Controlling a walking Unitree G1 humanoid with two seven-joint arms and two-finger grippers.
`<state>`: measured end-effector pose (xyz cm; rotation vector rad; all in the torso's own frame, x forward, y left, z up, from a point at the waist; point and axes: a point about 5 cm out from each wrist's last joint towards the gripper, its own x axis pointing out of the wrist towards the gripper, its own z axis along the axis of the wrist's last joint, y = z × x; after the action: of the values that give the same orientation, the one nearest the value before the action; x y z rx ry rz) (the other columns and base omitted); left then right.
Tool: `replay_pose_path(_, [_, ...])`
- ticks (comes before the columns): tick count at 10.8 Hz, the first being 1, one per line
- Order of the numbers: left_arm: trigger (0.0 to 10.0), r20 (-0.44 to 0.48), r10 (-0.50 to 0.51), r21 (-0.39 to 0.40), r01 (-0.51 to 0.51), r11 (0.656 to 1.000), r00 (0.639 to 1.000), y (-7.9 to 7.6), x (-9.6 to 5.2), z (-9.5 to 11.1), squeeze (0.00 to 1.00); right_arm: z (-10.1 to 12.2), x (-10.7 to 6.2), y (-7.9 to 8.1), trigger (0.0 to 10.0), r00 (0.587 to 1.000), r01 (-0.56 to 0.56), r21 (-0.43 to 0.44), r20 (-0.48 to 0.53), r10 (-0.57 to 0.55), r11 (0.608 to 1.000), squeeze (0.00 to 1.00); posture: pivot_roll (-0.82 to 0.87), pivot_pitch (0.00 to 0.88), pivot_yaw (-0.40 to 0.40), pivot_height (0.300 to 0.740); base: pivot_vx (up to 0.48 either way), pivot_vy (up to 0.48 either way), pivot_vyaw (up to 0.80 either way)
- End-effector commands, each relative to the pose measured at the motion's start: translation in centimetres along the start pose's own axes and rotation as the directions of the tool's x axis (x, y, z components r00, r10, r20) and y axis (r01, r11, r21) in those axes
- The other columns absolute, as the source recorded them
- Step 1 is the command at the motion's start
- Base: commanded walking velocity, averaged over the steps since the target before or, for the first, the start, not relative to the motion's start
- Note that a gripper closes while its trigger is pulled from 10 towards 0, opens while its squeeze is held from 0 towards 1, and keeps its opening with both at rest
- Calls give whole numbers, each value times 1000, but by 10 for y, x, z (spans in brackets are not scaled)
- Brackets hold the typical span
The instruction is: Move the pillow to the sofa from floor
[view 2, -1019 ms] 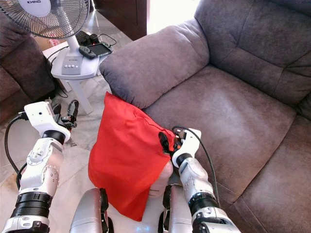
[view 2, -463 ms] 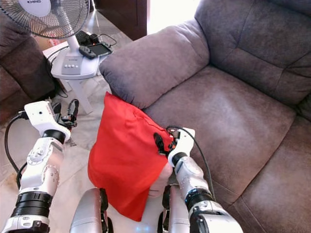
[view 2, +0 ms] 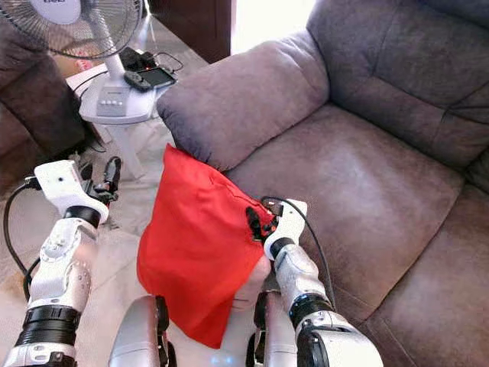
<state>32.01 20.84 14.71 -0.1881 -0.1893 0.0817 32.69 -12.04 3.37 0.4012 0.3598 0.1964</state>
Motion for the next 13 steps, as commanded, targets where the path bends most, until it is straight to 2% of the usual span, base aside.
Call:
replay_pose_path(1, [10000,6,1,18,-1,1000,1000,1,-2,1,0,-2,-1,-2,0,1000,6,7,-8,-6,1000,0,130,152,-68,604,0,0,0])
replay_pose_path(13, [10000,-7,0,18,0,1000,1000,0,-1,0,0,-10,-2,2,0,1000,-19,13,-22,19,1000,0,130,152,-64,604,0,0,0])
